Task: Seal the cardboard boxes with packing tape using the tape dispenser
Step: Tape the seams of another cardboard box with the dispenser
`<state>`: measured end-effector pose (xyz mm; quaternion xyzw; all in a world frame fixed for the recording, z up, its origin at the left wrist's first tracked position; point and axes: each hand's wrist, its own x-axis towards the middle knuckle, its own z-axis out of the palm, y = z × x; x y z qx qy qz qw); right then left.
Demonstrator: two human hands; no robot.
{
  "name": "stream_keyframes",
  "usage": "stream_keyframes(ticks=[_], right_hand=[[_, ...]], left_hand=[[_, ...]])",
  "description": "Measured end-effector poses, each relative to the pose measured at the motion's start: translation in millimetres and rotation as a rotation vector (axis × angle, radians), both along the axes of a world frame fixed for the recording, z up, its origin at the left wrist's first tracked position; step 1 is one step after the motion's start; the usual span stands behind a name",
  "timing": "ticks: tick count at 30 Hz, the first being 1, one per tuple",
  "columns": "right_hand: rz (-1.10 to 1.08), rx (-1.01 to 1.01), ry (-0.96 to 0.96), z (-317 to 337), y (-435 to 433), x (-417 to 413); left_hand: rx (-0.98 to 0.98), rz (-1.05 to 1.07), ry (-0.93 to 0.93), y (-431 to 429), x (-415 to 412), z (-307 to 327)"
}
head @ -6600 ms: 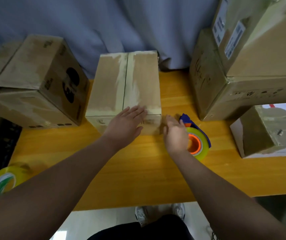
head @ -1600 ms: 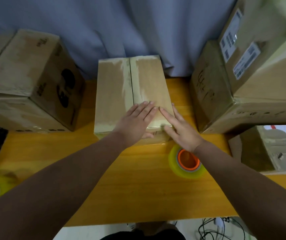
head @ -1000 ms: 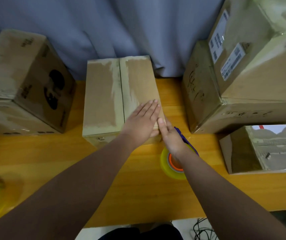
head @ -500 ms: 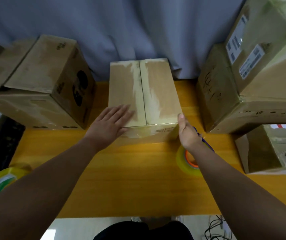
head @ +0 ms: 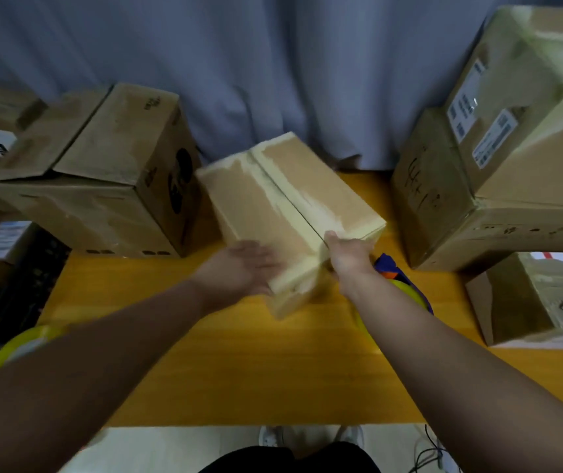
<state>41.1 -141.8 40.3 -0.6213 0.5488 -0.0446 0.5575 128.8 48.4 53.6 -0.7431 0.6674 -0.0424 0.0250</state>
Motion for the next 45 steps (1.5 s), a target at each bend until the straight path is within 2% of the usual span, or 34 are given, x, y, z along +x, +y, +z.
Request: stream_keyframes(ticks=[2, 4, 9, 11, 13, 16, 20, 22, 24, 28, 31, 33, 35, 37, 40, 43, 45], right_hand=[[0.061, -0.011, -0.028, 3, 2, 0], [0.08, -0.018, -0.057, 5, 1, -5], [0.043, -0.045, -0.123, 8, -2, -26], [-0.001, 0.018, -0.162, 6, 3, -36], [-0.024, 0.168, -0.172, 6, 8, -45], [-0.093, 0.246, -0.211, 12, 3, -49], [-0.164, 0.17, -0.168, 14, 0, -37], [-0.16, 0.099, -0.125, 14, 1, -28], [-0.169, 0.026, -0.122, 16, -1, -18], [-0.223, -0.077, -0.149, 15, -14, 0], [-0.283, 0.09, -0.264, 8, 0, 12], [-0.26, 0.269, -0.295, 3, 21, 17], [-0.195, 0.311, -0.288, -5, 36, 20], [-0.173, 0.268, -0.312, -9, 36, 23], [-0.131, 0.198, -0.302, -9, 26, 22], [0.141, -0.096, -0.172, -7, 11, 17], [0.257, -0.055, -0.163, -4, -6, 11]], left_hand=[[0.055, 0.024, 0.018, -15, -26, -10], [0.033, 0.069, -0.04, -35, -49, -8], [0.208, 0.29, 0.117, -74, -68, 9], [0.197, 0.264, 0.141, -75, -58, 3], [0.208, 0.277, 0.127, -62, -41, 0], [0.212, 0.445, 0.105, -29, -3, 2], [0.245, 0.748, 0.148, 7, 35, 7], [0.225, 0.831, 0.227, 18, 38, 4], [0.187, 0.832, 0.226, 25, 32, -1], [0.098, 0.776, 0.072, 38, 16, 2], [0.039, 0.646, 0.096, 42, -5, 0], [0.006, 0.449, 0.119, 43, -13, -2], [0.027, 0.288, 0.045, 45, -7, -6], [0.059, 0.244, -0.041, 42, 6, -2], [0.16, 0.322, -0.137, 33, 23, -3], [0.258, 0.355, -0.096, 21, 18, -5], [0.257, 0.368, -0.061, 21, 6, -9]])
